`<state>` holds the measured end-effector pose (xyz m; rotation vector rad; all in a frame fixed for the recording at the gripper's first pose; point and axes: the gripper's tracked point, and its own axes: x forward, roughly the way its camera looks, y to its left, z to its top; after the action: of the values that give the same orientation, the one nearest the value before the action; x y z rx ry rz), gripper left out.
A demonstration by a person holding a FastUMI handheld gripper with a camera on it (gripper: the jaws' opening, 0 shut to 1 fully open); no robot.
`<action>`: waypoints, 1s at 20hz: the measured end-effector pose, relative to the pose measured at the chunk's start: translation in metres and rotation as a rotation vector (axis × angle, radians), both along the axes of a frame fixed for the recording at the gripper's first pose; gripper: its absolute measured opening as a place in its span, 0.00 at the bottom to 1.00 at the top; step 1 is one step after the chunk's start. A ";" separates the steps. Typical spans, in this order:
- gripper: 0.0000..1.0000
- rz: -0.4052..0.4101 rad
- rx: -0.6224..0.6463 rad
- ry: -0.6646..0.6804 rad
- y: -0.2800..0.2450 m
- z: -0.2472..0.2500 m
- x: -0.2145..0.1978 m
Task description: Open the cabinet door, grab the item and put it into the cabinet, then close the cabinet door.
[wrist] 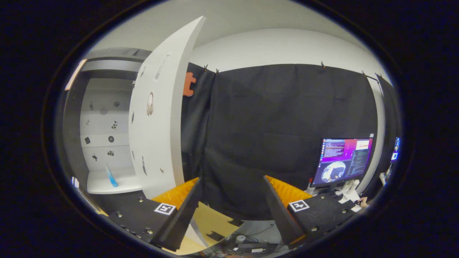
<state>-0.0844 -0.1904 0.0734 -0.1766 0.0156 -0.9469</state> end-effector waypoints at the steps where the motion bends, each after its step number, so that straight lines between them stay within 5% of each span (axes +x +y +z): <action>1: 0.99 0.020 0.004 0.005 0.001 -0.001 0.006; 20: 0.92 0.345 0.065 0.063 0.040 -0.013 0.023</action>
<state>-0.0613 -0.1503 0.0607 -0.1437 0.0718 -0.5960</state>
